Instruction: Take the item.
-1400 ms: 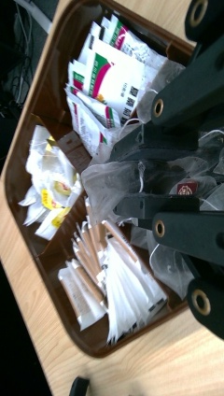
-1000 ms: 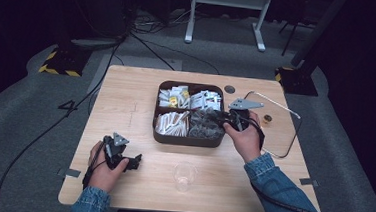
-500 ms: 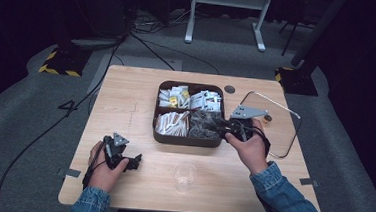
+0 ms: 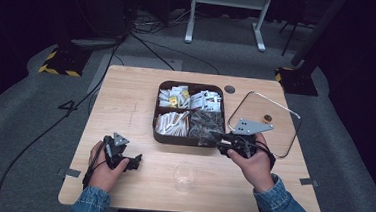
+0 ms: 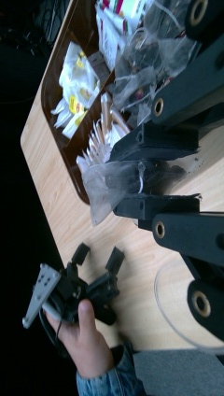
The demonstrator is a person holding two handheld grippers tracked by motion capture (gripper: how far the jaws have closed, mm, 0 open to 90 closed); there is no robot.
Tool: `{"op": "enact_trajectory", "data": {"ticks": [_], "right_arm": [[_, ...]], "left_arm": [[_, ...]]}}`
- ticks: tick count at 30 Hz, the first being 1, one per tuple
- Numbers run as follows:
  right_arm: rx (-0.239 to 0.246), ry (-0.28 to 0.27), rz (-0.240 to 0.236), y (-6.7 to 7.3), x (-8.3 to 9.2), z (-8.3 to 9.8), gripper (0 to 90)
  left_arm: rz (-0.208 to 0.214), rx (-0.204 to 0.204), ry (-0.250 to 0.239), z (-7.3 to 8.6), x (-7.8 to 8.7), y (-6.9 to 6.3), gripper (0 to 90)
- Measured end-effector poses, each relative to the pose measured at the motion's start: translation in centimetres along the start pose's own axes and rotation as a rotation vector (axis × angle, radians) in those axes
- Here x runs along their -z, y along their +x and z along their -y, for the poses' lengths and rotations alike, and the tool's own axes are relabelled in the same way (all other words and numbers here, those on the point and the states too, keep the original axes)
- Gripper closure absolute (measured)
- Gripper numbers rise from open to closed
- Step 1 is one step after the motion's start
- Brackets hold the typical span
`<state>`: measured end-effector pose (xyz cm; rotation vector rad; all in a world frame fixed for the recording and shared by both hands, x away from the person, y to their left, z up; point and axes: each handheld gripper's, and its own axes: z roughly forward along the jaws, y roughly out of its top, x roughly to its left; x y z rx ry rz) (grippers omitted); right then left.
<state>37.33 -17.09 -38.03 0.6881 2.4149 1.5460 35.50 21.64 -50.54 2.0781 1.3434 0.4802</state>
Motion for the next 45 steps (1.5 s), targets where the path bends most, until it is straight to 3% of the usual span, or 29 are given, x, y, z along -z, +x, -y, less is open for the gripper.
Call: {"op": "enact_trajectory", "data": {"ticks": [13,25,35,45], "right_arm": [[0.033,0.027,-0.075,2.8,-0.4,0.2,74.0],[0.062,0.078,-0.178,5.4,-2.0,1.2,73.6],[0.062,0.146,-0.213,6.0,-3.3,2.3,73.0],[0.058,0.192,-0.217,6.1,-4.3,3.2,72.5]], "left_arm": [[0.003,-0.007,0.003,0.0,0.0,0.0,0.0],[0.003,-0.008,0.003,0.0,0.0,0.0,0.0],[0.002,-0.007,0.001,0.0,0.0,0.0,0.0],[0.004,-0.007,0.003,0.0,0.0,0.0,0.1]]}}
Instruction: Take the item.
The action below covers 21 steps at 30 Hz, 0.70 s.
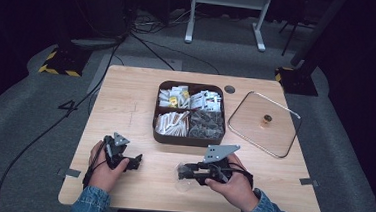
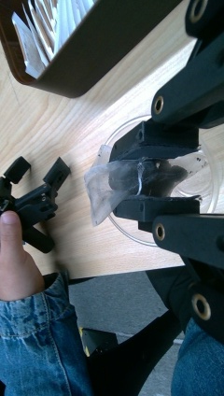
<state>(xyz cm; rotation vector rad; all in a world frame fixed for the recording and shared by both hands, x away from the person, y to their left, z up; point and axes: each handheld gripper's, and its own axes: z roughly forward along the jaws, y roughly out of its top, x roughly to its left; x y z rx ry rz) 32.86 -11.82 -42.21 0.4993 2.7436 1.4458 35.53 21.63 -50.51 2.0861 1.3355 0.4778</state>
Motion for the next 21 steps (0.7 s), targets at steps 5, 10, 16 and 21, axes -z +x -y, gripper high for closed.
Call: {"op": "enact_trajectory", "data": {"ticks": [5,10,16,21], "right_arm": [[-0.014,-0.01,-0.008,0.0,-0.3,0.1,62.0],[-0.01,-0.042,-0.007,0.2,0.0,-0.1,56.3],[-0.006,-0.065,0.013,0.0,0.6,-0.4,55.0],[-0.012,-0.078,0.026,-0.2,1.0,-0.6,54.8]], "left_arm": [[0.0,0.0,0.0,0.0,0.0,0.0,0.0],[0.0,0.0,0.0,0.0,0.0,0.0,0.1],[0.0,0.0,0.0,0.0,0.0,0.0,0.0],[0.0,0.0,0.0,0.0,0.0,0.0,0.0]]}}
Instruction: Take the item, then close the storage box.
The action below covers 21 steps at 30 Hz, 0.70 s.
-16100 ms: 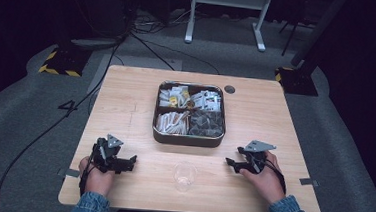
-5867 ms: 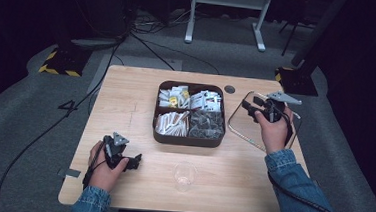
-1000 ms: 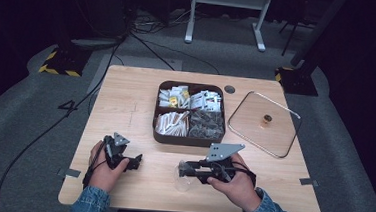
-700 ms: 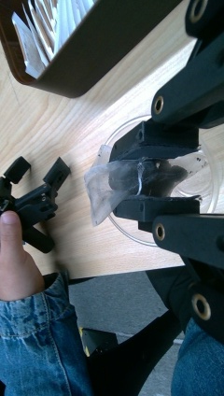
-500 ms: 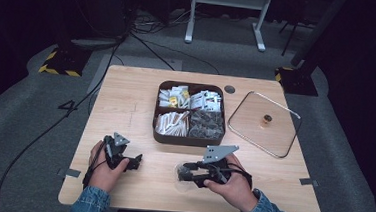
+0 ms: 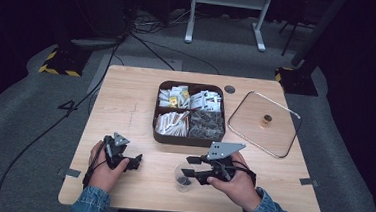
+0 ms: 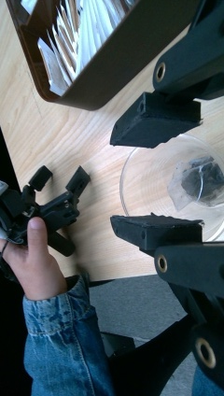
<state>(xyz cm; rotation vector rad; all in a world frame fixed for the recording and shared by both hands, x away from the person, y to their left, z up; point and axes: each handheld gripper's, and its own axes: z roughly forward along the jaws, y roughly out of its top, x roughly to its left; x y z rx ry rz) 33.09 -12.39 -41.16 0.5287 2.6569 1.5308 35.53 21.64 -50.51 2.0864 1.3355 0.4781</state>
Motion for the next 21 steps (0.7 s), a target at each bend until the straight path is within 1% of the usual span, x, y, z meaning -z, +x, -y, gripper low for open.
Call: {"op": "enact_trajectory", "data": {"ticks": [7,15,21], "right_arm": [[0.007,-0.024,0.02,-0.4,0.6,-0.5,54.0],[0.003,-0.044,0.043,-0.8,1.4,-0.8,54.0],[0.005,-0.1,0.112,-2.1,3.5,-1.8,54.0]], "left_arm": [[0.0,0.003,-0.002,0.0,0.0,-0.1,0.1],[0.0,0.003,-0.001,0.0,0.0,-0.1,0.1],[-0.001,-0.001,-0.002,0.1,0.1,-0.1,0.1]]}}
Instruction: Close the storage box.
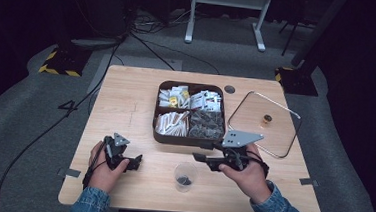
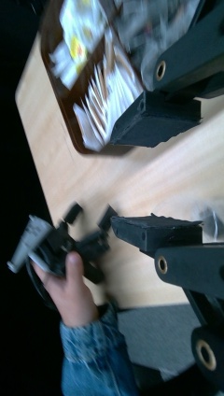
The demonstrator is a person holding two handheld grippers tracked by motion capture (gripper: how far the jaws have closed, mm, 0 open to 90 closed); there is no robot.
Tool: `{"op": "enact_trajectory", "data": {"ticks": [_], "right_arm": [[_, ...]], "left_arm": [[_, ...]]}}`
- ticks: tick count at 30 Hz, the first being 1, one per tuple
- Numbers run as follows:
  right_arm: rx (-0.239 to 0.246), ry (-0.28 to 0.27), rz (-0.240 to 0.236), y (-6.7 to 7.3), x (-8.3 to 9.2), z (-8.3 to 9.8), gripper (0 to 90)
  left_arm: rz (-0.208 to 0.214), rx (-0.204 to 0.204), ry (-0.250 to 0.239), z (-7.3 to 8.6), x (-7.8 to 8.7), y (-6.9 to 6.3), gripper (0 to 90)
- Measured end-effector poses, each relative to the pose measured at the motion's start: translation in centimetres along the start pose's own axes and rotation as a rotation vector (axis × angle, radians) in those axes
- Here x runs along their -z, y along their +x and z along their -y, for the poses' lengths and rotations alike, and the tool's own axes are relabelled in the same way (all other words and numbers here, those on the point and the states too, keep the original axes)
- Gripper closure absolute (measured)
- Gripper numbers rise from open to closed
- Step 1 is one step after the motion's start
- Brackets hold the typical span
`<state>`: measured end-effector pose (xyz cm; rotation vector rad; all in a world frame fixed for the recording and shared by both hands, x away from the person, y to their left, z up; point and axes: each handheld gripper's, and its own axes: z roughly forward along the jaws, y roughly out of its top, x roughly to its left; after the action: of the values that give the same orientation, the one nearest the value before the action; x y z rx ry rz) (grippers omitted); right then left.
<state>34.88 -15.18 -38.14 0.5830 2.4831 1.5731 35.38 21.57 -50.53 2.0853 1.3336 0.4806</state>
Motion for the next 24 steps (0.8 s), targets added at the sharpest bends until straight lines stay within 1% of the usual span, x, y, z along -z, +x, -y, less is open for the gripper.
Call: {"op": "enact_trajectory", "data": {"ticks": [4,7,11,14,18,24], "right_arm": [[-0.018,-0.022,0.046,-1.4,1.1,-0.4,54.1],[-0.023,-0.025,0.1,-2.7,2.0,-1.1,54.0],[-0.025,0.003,0.163,-4.5,2.6,-1.7,54.0],[-0.03,0.026,0.212,-6.0,2.8,-1.8,54.0],[-0.057,0.05,0.294,-8.4,3.2,-1.7,54.0],[-0.098,0.071,0.389,-11.7,4.0,-1.1,53.5]], "left_arm": [[0.002,0.002,0.0,0.0,0.0,0.0,0.1],[0.001,0.0,0.0,0.0,0.0,0.0,0.1],[0.003,0.001,0.003,0.1,0.0,-0.1,0.1],[0.003,0.001,0.003,0.0,0.0,-0.1,0.1],[0.001,0.0,-0.001,0.0,0.0,-0.1,0.0],[0.001,0.001,-0.001,0.0,0.0,-0.1,0.0]]}}
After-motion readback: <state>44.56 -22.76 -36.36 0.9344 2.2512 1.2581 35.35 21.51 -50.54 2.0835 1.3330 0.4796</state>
